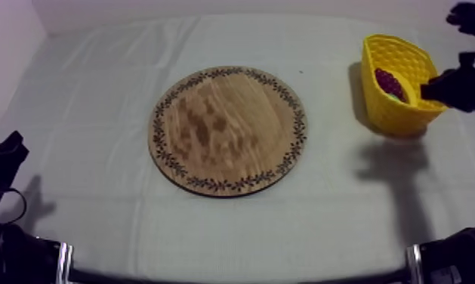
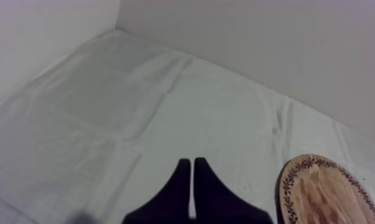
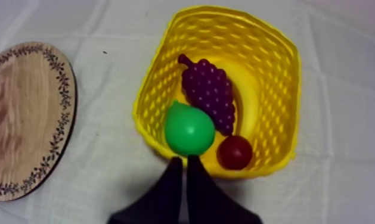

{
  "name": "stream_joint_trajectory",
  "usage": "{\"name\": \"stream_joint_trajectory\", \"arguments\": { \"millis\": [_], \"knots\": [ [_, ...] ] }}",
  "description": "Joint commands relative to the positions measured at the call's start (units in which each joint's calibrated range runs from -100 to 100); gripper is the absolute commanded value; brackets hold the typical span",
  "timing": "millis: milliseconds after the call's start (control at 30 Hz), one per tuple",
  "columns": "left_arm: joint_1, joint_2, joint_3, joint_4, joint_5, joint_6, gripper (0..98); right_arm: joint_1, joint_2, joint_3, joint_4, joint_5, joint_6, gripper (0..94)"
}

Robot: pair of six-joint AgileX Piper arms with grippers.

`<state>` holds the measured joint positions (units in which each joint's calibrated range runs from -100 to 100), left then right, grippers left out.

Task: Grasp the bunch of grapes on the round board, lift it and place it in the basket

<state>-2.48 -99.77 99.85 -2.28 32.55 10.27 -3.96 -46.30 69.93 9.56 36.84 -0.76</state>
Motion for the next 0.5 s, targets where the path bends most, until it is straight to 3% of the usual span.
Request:
{"name": "stream_joint_trajectory", "arguments": {
  "millis": [0, 100, 267, 367, 467],
  "knots": [
    [0.0, 0.0, 0.0, 0.01, 0.0, 0.0, 0.0, -0.6, -8.9, 11.4, -6.7, -6.7, 2.0, 0.3],
    [0.0, 0.0, 0.0, 0.01, 0.0, 0.0, 0.0, -2.0, -14.0, 17.5, -7.8, -9.4, 1.5, 0.3],
    [0.0, 0.0, 0.0, 0.01, 0.0, 0.0, 0.0, -3.2, -23.6, 26.5, -12.6, -9.8, 2.4, 0.3],
    [0.0, 0.0, 0.0, 0.01, 0.0, 0.0, 0.0, -4.3, -30.1, 28.4, -12.2, -6.1, -0.9, 0.3],
    [0.0, 0.0, 0.0, 0.01, 0.0, 0.0, 0.0, -5.7, -35.7, 28.8, -11.6, -3.1, -1.6, 0.3]
  ]
}}
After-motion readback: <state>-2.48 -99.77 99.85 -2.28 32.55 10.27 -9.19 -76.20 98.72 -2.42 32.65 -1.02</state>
